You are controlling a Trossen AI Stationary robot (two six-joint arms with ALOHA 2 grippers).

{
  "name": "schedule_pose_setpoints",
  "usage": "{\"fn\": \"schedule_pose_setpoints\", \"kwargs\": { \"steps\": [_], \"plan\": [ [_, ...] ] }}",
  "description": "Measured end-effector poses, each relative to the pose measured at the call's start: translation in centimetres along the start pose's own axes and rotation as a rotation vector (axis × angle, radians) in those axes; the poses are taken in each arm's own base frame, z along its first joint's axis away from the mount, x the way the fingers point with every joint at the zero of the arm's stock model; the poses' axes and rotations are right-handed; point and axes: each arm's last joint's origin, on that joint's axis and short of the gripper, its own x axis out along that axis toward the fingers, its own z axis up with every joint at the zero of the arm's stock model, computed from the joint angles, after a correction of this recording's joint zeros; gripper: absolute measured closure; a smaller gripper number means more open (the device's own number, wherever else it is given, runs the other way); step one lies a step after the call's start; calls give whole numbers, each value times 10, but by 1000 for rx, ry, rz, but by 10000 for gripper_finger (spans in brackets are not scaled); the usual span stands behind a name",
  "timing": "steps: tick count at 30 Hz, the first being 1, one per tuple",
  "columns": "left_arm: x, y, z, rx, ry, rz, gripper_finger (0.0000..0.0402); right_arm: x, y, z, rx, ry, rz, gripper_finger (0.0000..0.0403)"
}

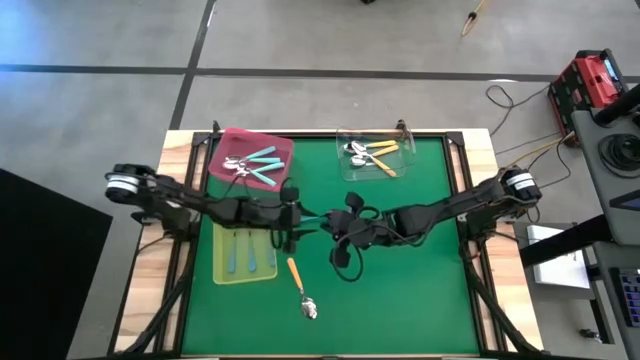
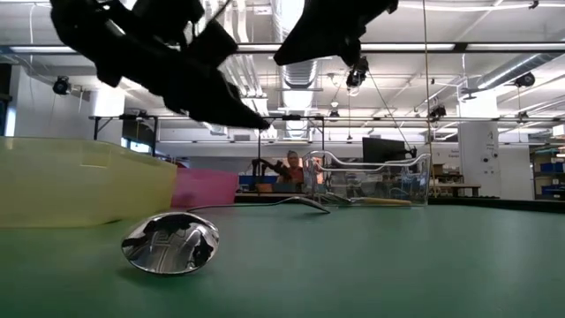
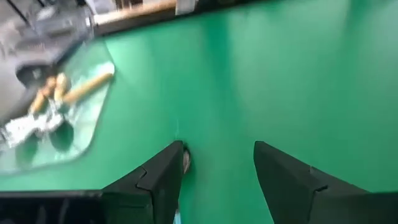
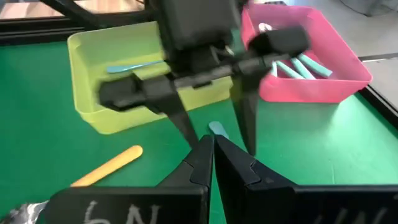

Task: Sort silverware by color (type)
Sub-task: Put the blue spoon into the yellow bin

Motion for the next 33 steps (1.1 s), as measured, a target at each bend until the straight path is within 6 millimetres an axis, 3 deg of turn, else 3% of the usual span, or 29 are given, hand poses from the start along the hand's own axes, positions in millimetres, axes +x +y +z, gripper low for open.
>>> {"fn": "schedule_pose_setpoints", "kwargs": {
  "steps": [17, 25, 33],
  "plan": [
    [62, 22, -36, -26, 267, 47, 222, -5, 2, -18, -34, 45, 8, 394],
    [77, 31, -35, -39, 275, 67, 222, -8, -2, -26, -7, 57, 3, 394],
    [79, 37, -37, -45, 305, 75, 235, -8, -2, -27, 2, 58, 2, 394]
  ]
}}
